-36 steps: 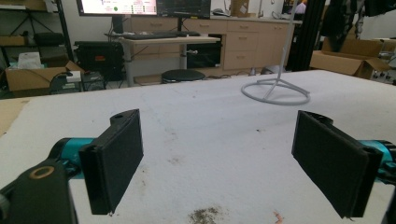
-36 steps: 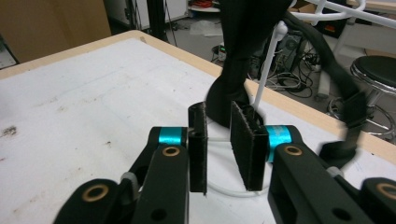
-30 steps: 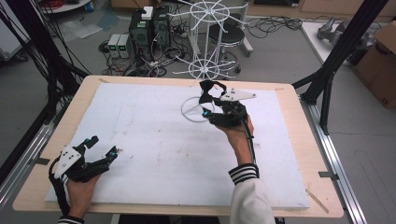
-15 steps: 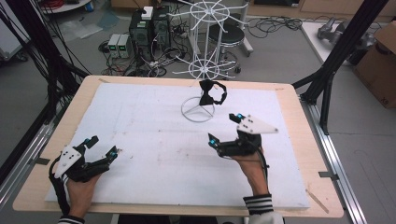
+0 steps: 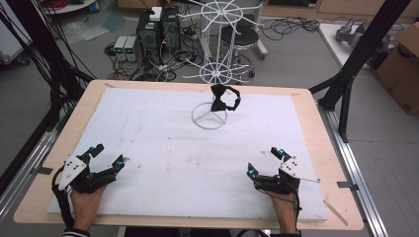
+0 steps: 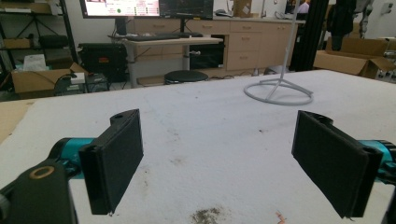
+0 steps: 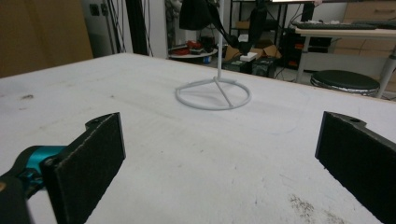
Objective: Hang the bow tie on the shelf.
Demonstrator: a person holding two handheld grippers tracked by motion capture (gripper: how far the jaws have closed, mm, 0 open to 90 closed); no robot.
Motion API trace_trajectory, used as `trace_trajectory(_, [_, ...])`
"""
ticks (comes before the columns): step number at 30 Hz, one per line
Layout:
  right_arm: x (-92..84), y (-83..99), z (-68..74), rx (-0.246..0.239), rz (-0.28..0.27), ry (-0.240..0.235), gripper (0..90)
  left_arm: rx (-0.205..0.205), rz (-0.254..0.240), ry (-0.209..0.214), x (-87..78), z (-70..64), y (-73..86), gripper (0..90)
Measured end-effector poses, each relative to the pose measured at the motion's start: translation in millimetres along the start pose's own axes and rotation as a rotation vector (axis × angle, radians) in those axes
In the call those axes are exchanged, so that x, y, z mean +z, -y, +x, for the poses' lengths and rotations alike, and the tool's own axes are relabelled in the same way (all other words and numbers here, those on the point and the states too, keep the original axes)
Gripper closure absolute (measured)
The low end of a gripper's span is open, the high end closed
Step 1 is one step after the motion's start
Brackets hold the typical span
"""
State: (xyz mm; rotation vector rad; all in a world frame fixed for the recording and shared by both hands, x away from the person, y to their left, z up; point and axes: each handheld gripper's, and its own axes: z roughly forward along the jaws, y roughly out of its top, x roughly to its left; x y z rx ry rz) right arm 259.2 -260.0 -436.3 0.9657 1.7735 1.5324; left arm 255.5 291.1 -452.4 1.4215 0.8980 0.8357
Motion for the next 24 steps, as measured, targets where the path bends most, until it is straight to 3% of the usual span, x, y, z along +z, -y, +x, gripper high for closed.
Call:
trace_trajectory(5, [0.0, 2.7, -0.8, -0.016, 0.0, 0.031, 0.5, 0.001, -0.006, 0.001, -0.7, -0.1, 0.3, 16.7])
trace_trajectory(8, [-0.3, 6.9, -0.6, -0.002, -0.025, 0.043, 0.4, 0.003, -0.006, 0.002, -0.6, -0.1, 0.2, 16.7])
trace_trajectory(16, [1.8, 13.6, -1.8, 0.01, -0.008, 0.08, 0.5, 0.0, -0.005, 0.006, -0.6, 0.3, 0.2, 16.7])
trace_trajectory(19, [0.4, 14.6, -2.8, 0.027, -0.028, 0.116, 0.5, -0.001, -0.005, 0.007, -0.9, 0.5, 0.2, 16.7])
trace_trajectory(24, [0.4, 14.9, -1.1, 0.014, -0.028, 0.119, 0.5, -0.011, 0.0, 0.006, -0.3, 1.3, 0.1, 16.7])
